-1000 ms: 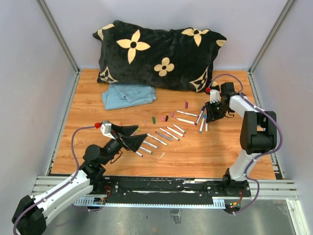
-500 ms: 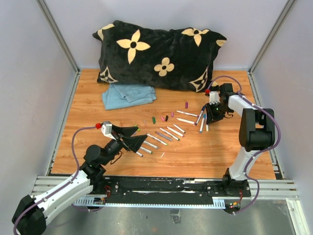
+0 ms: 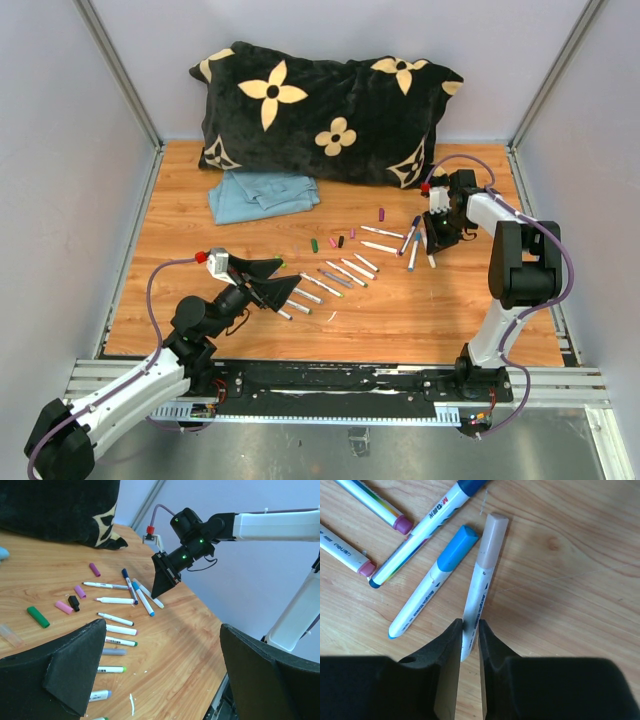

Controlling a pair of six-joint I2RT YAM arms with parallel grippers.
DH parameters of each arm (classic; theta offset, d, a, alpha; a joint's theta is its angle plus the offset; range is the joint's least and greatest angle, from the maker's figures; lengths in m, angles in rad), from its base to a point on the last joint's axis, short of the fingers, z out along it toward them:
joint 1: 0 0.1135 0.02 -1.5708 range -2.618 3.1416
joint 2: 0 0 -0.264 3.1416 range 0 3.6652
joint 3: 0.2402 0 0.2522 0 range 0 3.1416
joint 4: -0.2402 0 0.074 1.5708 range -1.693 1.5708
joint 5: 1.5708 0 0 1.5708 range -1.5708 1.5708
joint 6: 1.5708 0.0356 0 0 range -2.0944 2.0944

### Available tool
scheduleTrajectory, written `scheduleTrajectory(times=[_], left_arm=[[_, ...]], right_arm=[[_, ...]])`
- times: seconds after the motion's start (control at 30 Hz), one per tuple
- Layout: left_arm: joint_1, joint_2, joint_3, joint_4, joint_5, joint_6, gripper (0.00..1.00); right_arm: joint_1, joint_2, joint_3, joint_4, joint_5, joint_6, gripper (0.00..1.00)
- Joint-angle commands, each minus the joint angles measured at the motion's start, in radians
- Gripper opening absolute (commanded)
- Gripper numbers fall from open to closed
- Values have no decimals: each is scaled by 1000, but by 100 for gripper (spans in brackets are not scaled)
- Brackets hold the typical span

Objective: Open the pen caps
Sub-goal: Pick up the pen from the center of the board.

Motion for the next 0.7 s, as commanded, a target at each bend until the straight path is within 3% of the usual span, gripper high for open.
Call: scheduleTrajectory(times=[0.0,0.3,0.47,0.67], left_arm=[[3,-11,-9,12,4,-1,99],[3,-10,-7,11,13,-11,99],[2,-9,-5,12,13,-16,99],[3,2,-3,19,15,-18,99]], right_arm=[[-5,-1,15,-24,50,1,20],[-12,-7,17,-25,66,-11,19],[-9,8,23,-29,36,-22,28],[23,50,47,-42,71,-31,29]])
